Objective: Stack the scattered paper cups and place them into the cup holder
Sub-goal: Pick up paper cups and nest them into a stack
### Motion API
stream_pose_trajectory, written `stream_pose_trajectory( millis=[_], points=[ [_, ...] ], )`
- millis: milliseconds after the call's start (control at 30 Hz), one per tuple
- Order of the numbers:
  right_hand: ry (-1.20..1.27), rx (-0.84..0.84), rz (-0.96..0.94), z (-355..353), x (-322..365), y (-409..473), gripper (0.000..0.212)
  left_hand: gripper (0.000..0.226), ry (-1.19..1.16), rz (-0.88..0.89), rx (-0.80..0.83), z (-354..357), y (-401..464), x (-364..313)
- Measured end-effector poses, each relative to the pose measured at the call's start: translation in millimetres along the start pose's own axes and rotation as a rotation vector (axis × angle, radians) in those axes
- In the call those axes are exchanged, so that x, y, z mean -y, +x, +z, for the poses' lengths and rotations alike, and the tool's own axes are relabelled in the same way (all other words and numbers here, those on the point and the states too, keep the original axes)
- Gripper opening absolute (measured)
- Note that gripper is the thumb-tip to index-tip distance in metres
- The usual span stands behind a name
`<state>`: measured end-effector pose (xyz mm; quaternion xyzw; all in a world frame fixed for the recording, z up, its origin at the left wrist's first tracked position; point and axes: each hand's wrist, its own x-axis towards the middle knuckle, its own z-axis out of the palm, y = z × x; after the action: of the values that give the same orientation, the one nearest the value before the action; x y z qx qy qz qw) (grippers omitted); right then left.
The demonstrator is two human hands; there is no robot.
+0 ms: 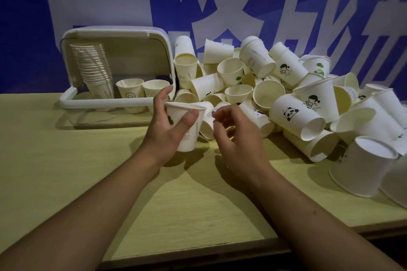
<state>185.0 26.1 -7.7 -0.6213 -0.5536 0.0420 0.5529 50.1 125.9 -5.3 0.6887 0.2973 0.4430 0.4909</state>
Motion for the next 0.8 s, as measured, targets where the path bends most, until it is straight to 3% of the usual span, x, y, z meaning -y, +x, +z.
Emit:
stream_pose_trajectory(
  millis=[67, 200, 300, 467, 700, 800],
  points=[
    [-0.175, -0.051, 0.032, -1, -4, 17, 0.016, 0.077, 0.076, 0.015, -0.051, -5, 4, 4],
    [-0.743, 0.043, 0.074, -7, -3, 59, 0.056, 0.067, 0.115, 0.038, -0.068, -9, 8, 10],
    [-0.873, 0.062, 0.175, -1, -9, 63, 0.08, 0.06, 0.146, 0.041, -0.062, -10, 10, 11],
    [-0.833, 0.235, 0.285, 14, -26, 58, 0.095, 0.056, 0.154, 0.012, -0.017, -14, 14, 15],
    [-0.216, 0.234, 0.241, 9, -40, 52, 0.08, 0.066, 0.192, 0.002, 0.085, -17, 12, 14],
    [-0.098, 0.192, 0.173, 13, -39, 49, 0.077, 0.067, 0.177, 0.027, 0.141, -15, 10, 11]
  ],
)
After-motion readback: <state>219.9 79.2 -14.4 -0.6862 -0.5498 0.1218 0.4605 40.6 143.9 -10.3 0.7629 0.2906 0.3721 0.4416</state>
